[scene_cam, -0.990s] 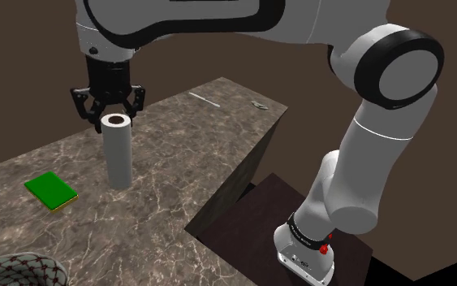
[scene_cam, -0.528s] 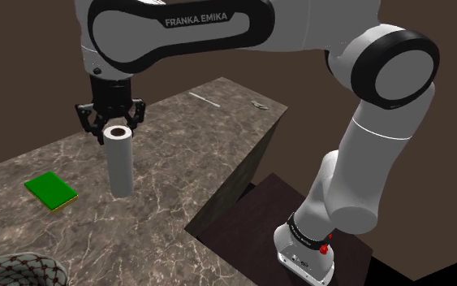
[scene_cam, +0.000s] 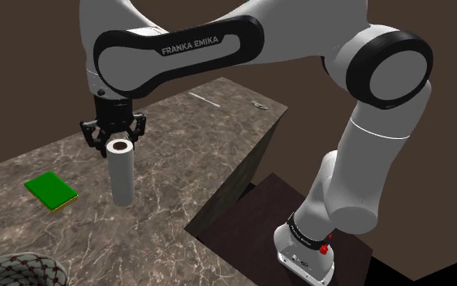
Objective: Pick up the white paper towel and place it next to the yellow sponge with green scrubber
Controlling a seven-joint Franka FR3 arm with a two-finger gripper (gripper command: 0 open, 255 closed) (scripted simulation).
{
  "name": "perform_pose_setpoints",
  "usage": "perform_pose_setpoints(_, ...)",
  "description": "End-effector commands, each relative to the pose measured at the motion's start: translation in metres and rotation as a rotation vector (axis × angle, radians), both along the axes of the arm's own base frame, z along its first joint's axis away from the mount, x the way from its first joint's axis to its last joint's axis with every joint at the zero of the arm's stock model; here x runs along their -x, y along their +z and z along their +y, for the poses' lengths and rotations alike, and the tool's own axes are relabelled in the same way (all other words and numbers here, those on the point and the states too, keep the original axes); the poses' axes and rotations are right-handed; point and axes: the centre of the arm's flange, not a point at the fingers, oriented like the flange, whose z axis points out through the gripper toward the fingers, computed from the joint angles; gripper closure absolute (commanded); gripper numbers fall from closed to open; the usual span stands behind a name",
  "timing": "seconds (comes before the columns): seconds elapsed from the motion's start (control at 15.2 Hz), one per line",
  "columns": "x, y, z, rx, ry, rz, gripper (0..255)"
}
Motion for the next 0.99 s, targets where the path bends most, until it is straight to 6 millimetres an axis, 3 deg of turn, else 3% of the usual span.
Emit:
perform_pose_setpoints(0.0,-0.0007,-0.0099,0.0001,0.0,0.0,-0.001,255)
perform_pose_setpoints(0.53,-0.0007,-0.0145,0.0001,0.0,0.0,-0.001,255)
perform_pose_setpoints(0.59,-0.0007,-0.0145,0.0001,0.0,0.0,-0.001,0)
perform_pose_setpoints(0.92,-0.0007,-0.0145,0.0001,0.0,0.0,-0.001,0)
